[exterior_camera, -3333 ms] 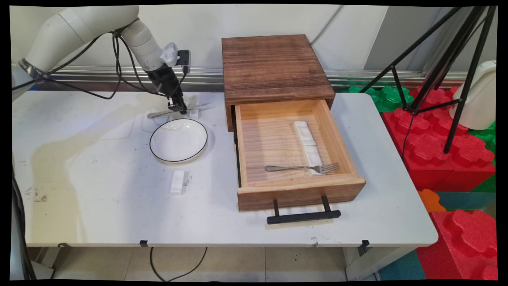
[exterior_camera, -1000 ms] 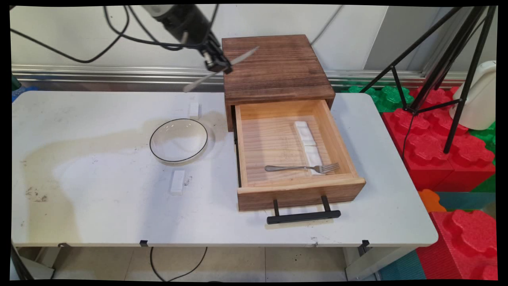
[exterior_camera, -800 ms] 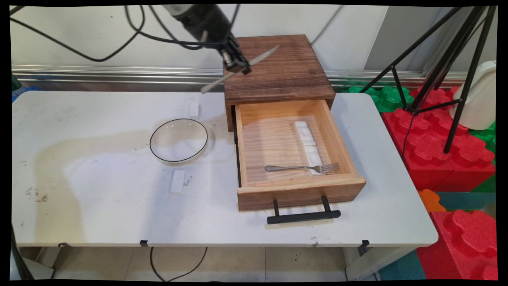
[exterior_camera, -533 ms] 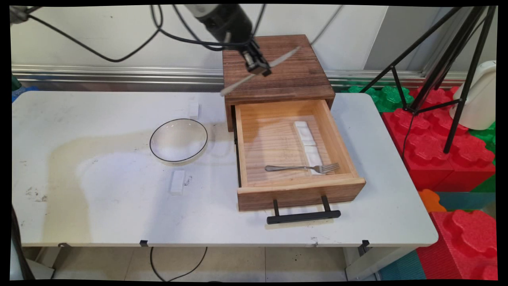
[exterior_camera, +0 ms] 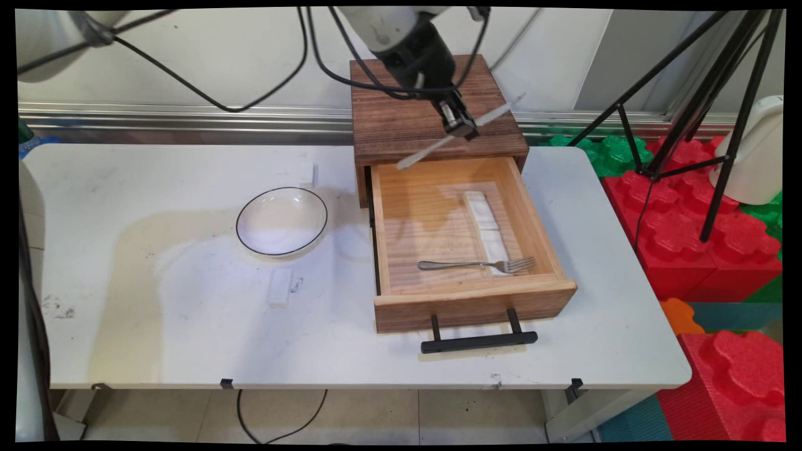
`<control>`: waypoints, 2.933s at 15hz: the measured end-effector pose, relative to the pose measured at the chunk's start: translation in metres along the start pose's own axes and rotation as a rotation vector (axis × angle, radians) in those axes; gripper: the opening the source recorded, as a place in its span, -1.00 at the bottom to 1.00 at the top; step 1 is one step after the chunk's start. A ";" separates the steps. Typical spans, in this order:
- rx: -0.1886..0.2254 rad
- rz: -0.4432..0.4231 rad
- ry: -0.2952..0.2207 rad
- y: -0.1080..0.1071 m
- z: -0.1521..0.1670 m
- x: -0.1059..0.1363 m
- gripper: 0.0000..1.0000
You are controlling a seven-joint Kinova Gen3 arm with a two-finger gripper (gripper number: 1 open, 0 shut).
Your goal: Place the picked object into the drawer
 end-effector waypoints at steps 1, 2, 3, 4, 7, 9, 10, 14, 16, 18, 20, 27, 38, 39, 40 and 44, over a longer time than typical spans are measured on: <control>-0.011 -0.002 0.003 -0.001 0.010 0.002 -1.00; -0.022 -0.004 0.006 -0.001 0.021 0.003 -1.00; -0.031 -0.006 0.007 -0.002 0.027 0.003 -1.00; -0.038 -0.008 0.008 -0.002 0.033 0.002 -1.00; -0.069 -0.009 0.009 -0.001 0.058 -0.002 -1.00; -0.089 -0.008 0.005 -0.001 0.072 -0.006 -1.00; -0.096 -0.006 0.002 0.000 0.079 -0.009 -1.00; -0.103 -0.003 -0.012 0.000 0.097 -0.018 -1.00; -0.105 -0.003 -0.019 0.000 0.105 -0.023 -1.00; -0.107 -0.004 -0.030 -0.001 0.114 -0.029 -1.00; -0.109 -0.003 -0.042 -0.001 0.122 -0.035 -1.00; -0.111 0.003 -0.087 -0.001 0.143 -0.055 -1.00; -0.099 -0.007 -0.110 -0.002 0.157 -0.071 -1.00; -0.097 -0.010 -0.111 -0.002 0.158 -0.072 -1.00; -0.096 -0.014 -0.111 -0.002 0.159 -0.072 1.00; -0.085 -0.027 -0.105 -0.002 0.162 -0.074 1.00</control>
